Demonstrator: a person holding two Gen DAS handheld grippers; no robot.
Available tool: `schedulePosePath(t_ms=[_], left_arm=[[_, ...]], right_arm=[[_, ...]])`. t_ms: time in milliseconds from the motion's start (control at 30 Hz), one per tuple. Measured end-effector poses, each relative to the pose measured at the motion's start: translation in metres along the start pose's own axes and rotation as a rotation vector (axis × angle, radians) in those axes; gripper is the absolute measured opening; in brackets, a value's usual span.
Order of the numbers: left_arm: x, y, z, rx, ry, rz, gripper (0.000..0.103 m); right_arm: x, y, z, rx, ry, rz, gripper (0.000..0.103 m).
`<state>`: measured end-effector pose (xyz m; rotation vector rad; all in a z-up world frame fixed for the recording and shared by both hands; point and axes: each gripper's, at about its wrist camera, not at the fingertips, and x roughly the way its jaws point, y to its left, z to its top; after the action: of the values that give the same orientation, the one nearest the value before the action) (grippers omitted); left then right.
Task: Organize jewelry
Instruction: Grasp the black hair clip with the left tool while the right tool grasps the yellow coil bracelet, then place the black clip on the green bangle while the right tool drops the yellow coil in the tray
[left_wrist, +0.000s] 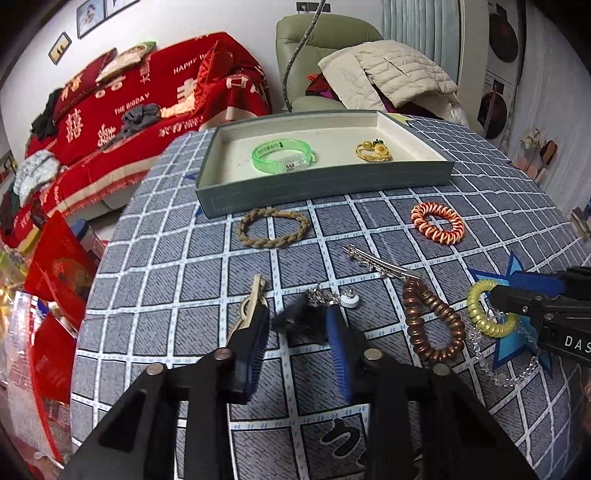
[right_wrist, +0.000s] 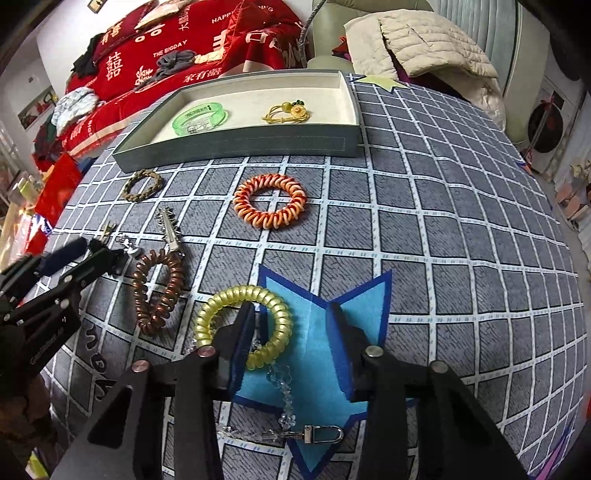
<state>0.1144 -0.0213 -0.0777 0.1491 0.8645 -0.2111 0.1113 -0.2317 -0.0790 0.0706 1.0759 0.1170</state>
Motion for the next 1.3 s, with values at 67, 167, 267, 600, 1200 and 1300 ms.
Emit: schedulePosePath(t_ms=[67,167,267,600,1200,1300], left_arm=[[-0.001,0.000,-0.001,0.003,-0.009,-0.007,0.044],[-0.004,0.001,0.000,0.007,-0.016,-0.023,0.042],[-0.008,0.003,0.001,-0.006,-0.024,-0.040,0.042],[-0.032,0.010,0.008,-0.032,-0.063,-0.093,0.042],[-0.060,0.019,0.035,-0.024,-0.143,-0.113,0.042],[-0.060,0.020,0.040,-0.016,-0.152,-0.111,0.042]], right_arm=[[0.001,0.001,0.000,-0.004,0.008,-0.005,0.018],[0.001,0.003,-0.002,-0.025,0.000,-0.020,0.012],[-0.001,0.001,-0.003,-0.011,-0.010,-0.013,0.011],[-0.021,-0.005,-0.003,0.013,-0.053,0.005,0.011],[-0.054,-0.013,0.025,0.053,-0.133,0.041,0.011],[-0.057,-0.014,0.032,0.054,-0.144,0.048,0.011]])
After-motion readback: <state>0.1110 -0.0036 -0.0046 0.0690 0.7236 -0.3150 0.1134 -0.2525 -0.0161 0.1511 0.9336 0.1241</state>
